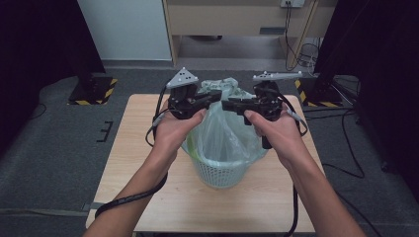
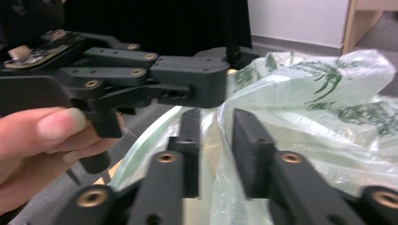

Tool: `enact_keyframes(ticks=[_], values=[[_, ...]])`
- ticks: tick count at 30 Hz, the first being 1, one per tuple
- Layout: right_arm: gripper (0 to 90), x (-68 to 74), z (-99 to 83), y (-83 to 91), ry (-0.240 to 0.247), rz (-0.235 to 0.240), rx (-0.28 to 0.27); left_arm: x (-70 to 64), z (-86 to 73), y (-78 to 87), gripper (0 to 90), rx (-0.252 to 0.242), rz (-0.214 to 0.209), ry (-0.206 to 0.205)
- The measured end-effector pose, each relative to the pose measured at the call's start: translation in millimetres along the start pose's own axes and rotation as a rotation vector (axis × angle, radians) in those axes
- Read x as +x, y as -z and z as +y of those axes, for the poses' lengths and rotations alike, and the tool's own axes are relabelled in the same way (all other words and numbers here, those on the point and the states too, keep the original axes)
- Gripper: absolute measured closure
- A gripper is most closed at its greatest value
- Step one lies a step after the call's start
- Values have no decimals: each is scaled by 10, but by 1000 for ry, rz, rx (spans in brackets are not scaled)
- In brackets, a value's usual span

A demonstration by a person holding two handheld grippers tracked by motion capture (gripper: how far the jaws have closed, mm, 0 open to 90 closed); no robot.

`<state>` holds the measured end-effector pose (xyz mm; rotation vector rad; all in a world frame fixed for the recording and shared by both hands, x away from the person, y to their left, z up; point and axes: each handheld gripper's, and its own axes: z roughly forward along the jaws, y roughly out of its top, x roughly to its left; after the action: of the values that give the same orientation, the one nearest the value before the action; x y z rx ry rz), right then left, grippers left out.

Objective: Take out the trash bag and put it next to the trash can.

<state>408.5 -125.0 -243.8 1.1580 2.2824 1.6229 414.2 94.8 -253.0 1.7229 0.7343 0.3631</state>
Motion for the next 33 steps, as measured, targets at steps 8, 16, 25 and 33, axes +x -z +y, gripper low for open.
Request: enact_keyframes(ticks=[8,16,25,33], values=[[501,2,-86,-75,-10,21,40,-4,-4,-62,900,4,0,3],[666,34,-147,-216,25,-3,102,-55,-3,-70,900,-4,-12,6],[899,-56,-165,-166,15,-14,91,23,-72,60,402,-11,-5,71],[900,-143,-105,-73,-7,-12,62,95,-228,36,208,65,-39,-31]])
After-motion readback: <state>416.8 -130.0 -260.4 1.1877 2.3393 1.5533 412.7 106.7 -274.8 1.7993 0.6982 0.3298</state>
